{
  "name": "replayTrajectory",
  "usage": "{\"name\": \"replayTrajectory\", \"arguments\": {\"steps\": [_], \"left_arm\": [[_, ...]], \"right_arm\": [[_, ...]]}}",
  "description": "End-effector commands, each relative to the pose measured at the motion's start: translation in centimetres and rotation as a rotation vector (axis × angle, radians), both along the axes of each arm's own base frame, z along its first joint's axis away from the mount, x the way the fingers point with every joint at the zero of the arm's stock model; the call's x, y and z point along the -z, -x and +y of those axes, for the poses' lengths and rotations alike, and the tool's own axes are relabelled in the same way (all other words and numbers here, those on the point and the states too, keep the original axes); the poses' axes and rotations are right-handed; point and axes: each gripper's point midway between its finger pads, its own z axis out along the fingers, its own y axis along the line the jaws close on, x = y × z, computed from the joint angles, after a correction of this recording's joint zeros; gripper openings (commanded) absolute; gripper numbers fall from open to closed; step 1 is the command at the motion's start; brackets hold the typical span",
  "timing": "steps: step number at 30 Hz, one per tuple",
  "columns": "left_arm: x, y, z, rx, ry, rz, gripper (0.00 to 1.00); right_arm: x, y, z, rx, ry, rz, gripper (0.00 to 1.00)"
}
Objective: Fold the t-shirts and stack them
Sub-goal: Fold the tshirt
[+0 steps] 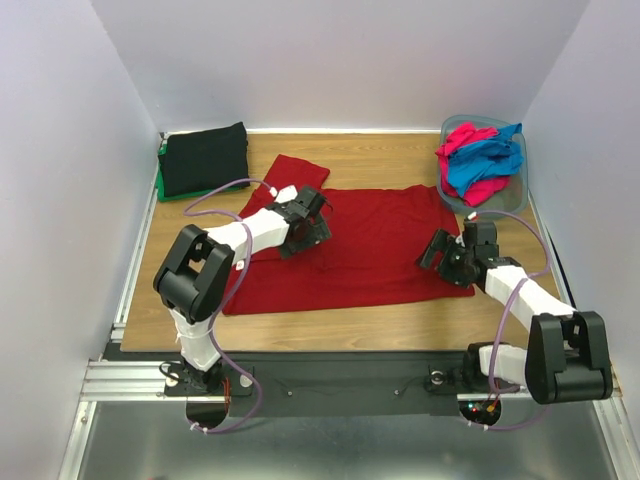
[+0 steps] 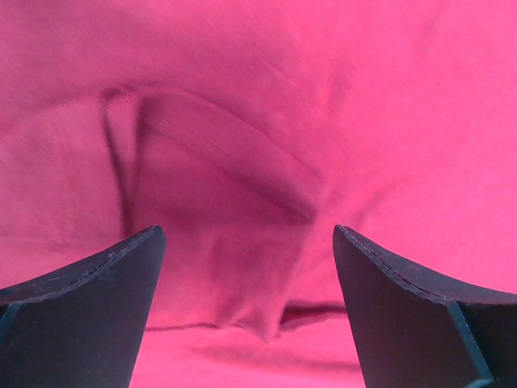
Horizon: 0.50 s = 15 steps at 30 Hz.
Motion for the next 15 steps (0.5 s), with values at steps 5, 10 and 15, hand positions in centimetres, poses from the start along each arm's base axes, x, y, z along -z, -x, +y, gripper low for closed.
{"name": "replayTrajectory", "arguments": {"steps": [5,10,15], "left_arm": [[0.7,-1.5,5.2,-0.095,-0.092,-0.008,0.97],[1.1,-3.1,8.9,-0.155,-0.131,-0.001,0.97],[-1.9,-5.9,11.7,-0.213,-0.163,-0.071,0.97]], "right_arm": [[2.1,-0.8,-0.9,0.066,0.047,0.04,1.0],[3.0,-0.5,-1.6,0.102,0.078,0.074,1.0],[3.3,-0.3,-2.0,0.119,0.096,0.093,1.0]]}}
